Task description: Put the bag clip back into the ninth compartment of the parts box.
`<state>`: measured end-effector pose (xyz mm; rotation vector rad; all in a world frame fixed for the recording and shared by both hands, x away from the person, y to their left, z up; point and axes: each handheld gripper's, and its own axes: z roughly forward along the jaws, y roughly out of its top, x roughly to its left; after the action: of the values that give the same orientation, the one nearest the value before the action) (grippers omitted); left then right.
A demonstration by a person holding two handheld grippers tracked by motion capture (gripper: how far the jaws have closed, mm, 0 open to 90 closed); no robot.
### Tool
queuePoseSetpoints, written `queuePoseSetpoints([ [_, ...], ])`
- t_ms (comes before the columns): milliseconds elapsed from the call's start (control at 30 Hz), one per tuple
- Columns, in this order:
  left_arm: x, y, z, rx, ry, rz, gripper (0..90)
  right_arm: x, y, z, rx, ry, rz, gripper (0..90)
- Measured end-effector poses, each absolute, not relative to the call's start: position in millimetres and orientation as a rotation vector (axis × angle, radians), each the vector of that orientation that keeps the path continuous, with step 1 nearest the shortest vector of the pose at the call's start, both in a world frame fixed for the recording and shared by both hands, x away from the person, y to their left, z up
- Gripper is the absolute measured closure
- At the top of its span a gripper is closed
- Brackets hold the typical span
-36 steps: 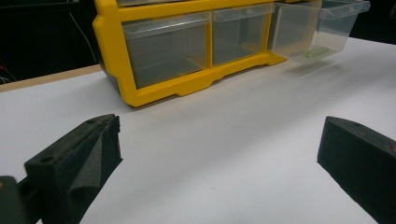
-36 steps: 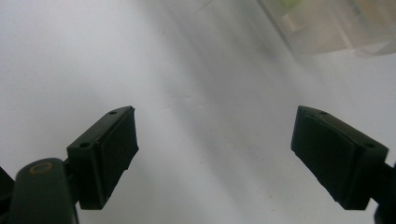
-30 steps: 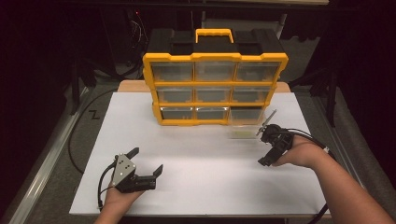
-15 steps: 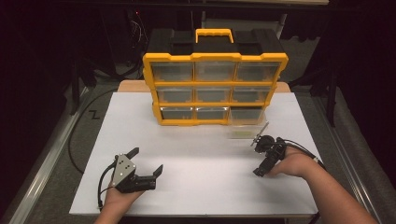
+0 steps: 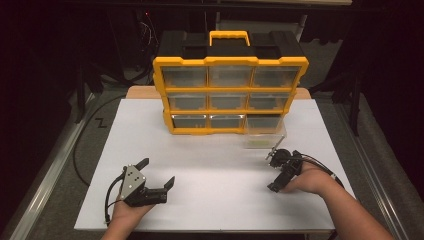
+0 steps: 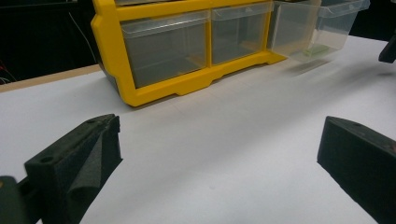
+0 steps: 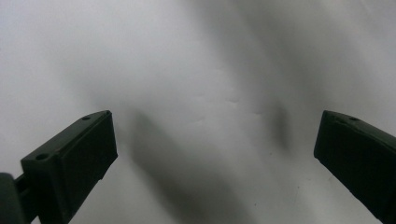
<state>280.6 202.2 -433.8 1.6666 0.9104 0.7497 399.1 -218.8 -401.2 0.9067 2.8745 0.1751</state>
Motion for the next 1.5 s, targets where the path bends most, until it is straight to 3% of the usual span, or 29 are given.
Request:
queuePoseSetpoints([
  [1500,283,203,-435,1.667,0.928,0.728,0.4,367,-226,-423,1.046,2.393,1.023,0.8],
])
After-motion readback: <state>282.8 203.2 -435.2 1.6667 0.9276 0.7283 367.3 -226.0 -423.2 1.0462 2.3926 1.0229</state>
